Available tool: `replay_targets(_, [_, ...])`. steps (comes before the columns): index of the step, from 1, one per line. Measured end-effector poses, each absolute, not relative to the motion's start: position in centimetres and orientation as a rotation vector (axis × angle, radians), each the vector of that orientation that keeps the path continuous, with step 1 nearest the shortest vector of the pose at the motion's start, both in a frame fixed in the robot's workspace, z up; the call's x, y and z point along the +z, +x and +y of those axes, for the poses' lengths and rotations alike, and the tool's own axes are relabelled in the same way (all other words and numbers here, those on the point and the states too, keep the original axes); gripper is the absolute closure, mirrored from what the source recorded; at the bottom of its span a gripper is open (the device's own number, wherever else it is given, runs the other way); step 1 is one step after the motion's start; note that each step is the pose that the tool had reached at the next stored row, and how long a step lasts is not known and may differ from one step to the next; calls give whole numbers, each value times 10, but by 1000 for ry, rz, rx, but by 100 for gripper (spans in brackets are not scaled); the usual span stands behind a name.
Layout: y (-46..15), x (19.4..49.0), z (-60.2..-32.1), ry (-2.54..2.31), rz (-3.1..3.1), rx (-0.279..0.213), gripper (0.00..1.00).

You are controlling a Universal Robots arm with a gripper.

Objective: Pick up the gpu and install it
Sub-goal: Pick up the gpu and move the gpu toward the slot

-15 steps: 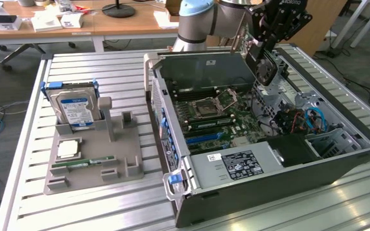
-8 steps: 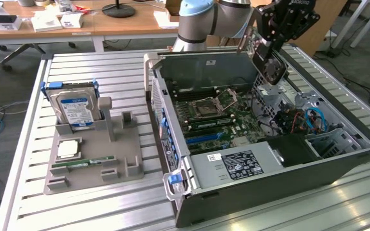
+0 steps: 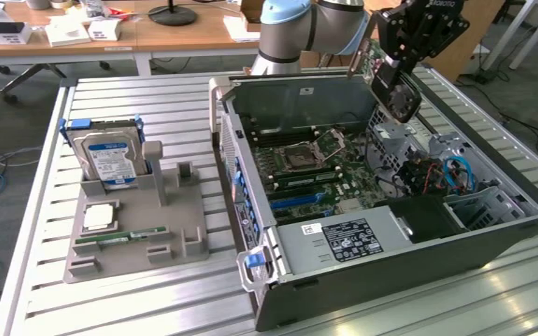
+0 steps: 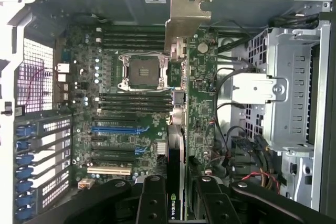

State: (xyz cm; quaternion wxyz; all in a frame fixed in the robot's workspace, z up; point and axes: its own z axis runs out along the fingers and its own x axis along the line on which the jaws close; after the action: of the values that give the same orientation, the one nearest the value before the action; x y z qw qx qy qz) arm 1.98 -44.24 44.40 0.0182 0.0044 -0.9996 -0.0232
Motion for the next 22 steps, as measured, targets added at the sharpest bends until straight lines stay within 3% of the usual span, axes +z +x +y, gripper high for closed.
replay_targets(22, [19, 443, -442, 37, -3157, -78, 74])
